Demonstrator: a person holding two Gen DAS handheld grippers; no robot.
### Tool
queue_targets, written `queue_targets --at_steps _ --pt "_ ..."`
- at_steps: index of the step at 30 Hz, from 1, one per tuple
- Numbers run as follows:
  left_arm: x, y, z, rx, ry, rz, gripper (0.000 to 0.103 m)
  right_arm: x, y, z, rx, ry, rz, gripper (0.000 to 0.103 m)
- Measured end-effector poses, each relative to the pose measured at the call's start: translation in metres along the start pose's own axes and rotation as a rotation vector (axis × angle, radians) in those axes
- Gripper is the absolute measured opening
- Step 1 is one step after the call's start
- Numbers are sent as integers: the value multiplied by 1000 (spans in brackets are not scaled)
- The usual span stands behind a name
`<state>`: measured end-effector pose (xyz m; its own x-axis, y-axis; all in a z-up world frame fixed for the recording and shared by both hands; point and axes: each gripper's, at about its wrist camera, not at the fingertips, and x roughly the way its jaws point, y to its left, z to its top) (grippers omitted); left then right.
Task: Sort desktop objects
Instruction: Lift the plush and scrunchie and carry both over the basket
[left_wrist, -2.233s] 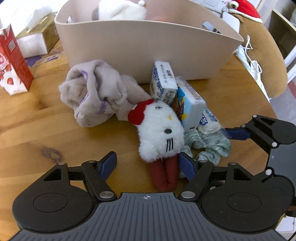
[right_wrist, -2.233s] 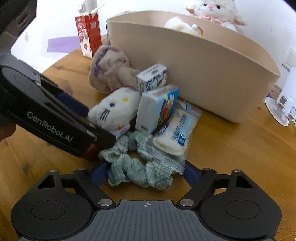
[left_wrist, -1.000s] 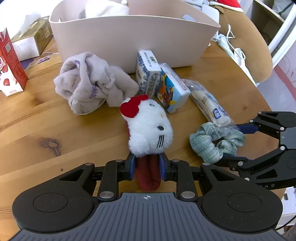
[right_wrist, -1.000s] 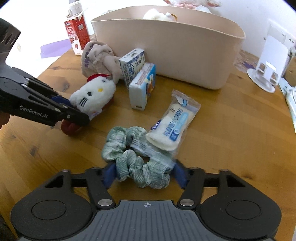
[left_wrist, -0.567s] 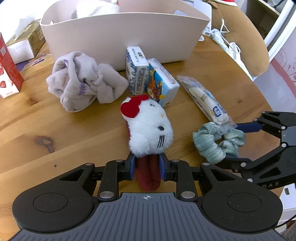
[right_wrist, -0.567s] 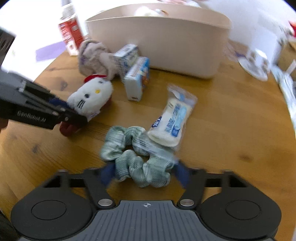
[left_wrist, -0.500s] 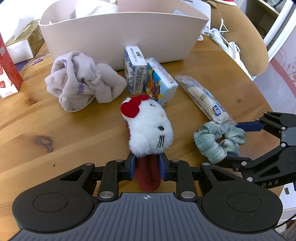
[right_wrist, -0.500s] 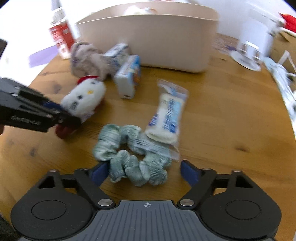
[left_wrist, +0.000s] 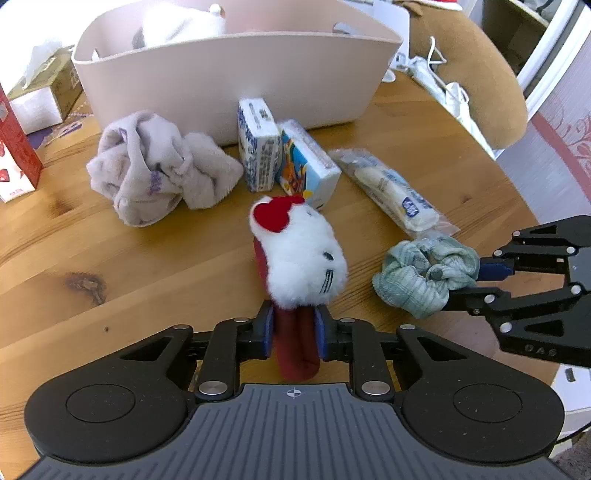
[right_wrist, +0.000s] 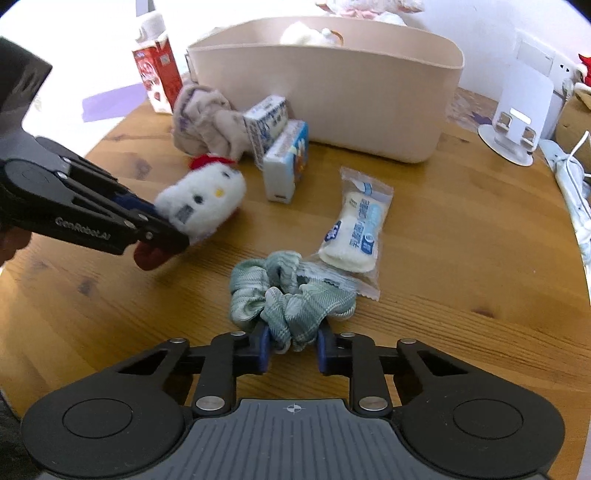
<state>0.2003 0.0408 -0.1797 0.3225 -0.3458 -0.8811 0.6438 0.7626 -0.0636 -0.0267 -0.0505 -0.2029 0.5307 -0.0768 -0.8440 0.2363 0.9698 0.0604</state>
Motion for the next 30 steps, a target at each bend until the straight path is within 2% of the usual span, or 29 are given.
queue_targets --at_steps 10,12,21,30 --pt "-15 -2 -6 41 -13 -7 17 -25 -3 12 -58 -36 26 18" --pt "-18 -3 -6 50 -20 -9 8 -30 -2 15 -64 -48 29 18" --pt "-22 -4 -10 88 -18 0 8 -48 -9 24 -72 -91 22 18" --pt "-44 -7 -2 100 -72 -13 8 -67 -20 33 -64 -149 6 18"
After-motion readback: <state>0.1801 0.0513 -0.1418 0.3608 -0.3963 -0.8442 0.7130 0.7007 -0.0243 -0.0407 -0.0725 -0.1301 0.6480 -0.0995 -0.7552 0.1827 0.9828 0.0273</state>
